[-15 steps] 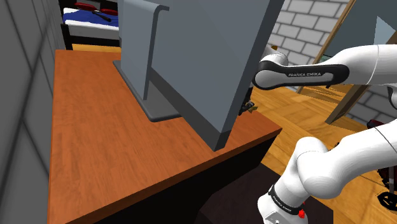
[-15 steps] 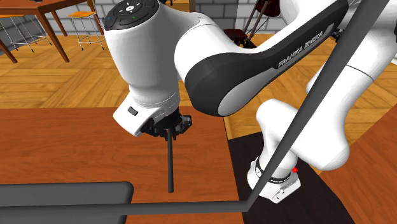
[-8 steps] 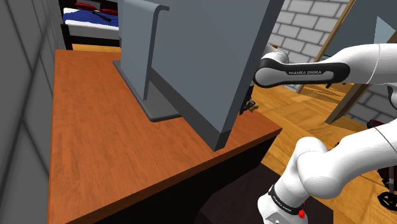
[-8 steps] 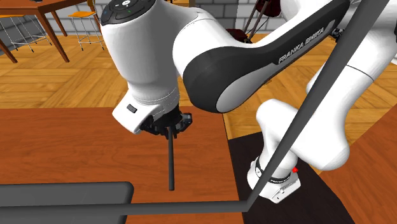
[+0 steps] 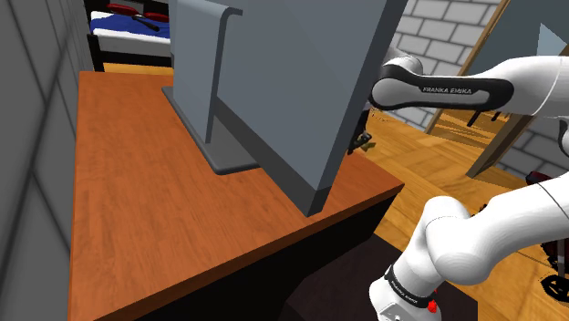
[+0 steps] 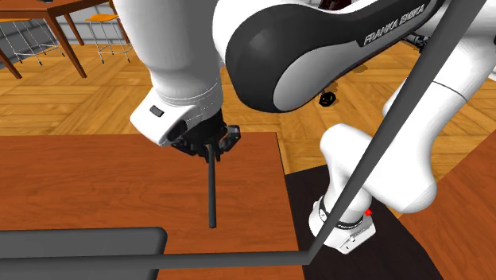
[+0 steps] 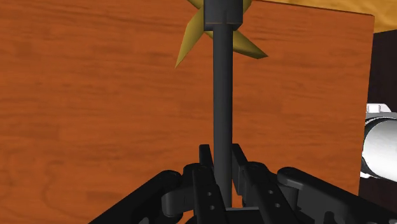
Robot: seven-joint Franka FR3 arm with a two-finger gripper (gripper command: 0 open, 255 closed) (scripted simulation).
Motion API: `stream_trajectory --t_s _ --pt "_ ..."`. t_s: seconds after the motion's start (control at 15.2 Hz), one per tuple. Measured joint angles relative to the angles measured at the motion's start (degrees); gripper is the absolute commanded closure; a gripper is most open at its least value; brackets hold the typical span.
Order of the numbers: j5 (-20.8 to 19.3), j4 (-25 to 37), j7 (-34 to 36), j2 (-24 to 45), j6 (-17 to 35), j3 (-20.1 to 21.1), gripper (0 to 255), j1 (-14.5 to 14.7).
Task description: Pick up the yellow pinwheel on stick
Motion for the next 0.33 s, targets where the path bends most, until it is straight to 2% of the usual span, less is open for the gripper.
stream_trajectory --t_s 0.33 --pt "0.47 3.38 -0.86 0.05 -3.25 0.51 255 0.11"
